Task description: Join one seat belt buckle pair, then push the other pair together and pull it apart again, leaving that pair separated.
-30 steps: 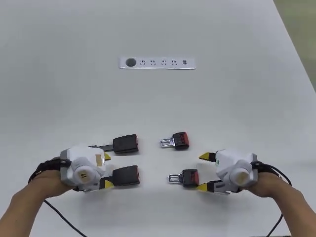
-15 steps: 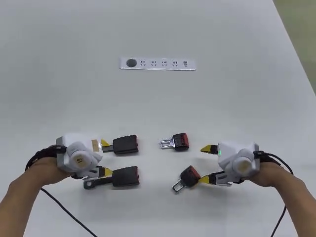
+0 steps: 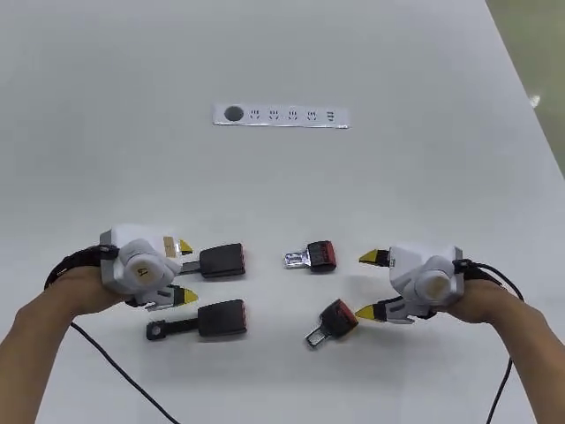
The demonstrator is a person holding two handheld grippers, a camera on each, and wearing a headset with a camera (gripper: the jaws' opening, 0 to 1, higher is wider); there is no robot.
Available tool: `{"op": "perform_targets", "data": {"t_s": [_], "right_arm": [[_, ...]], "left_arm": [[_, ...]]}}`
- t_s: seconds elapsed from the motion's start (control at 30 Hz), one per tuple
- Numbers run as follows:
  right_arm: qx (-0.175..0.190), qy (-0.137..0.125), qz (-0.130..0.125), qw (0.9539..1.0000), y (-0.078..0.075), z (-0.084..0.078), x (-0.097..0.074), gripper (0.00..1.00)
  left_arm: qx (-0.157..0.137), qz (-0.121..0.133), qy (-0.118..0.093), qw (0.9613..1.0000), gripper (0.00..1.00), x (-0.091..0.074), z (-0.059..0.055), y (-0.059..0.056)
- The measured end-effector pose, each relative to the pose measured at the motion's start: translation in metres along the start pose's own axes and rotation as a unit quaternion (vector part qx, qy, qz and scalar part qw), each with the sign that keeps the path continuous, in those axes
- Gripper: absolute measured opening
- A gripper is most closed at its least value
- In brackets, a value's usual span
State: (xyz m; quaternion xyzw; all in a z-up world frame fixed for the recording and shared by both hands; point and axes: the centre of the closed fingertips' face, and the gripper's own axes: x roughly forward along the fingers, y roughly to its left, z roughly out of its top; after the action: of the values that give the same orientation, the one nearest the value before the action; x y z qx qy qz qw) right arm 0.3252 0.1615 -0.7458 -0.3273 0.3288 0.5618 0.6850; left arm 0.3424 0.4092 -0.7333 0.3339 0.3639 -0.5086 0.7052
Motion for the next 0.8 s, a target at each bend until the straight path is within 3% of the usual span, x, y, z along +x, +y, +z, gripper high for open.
{"op": "perform_targets", "data": {"t_s": [0.37, 0.8], "right_arm": [[-0.017, 0.002, 0.005, 0.9998, -0.024, -0.003, 0.012, 0.51], [-0.04, -0.003, 0.016, 0.999, -0.04, 0.017, 0.025, 0.48]], "left_arm": [[0.009, -0.012, 0.006, 0.9999, 0.45, 0.015, 0.004, 0.012], [0.019, -0.035, 0.022, 0.999, 0.42, 0.031, 0.008, 0.012]]}}
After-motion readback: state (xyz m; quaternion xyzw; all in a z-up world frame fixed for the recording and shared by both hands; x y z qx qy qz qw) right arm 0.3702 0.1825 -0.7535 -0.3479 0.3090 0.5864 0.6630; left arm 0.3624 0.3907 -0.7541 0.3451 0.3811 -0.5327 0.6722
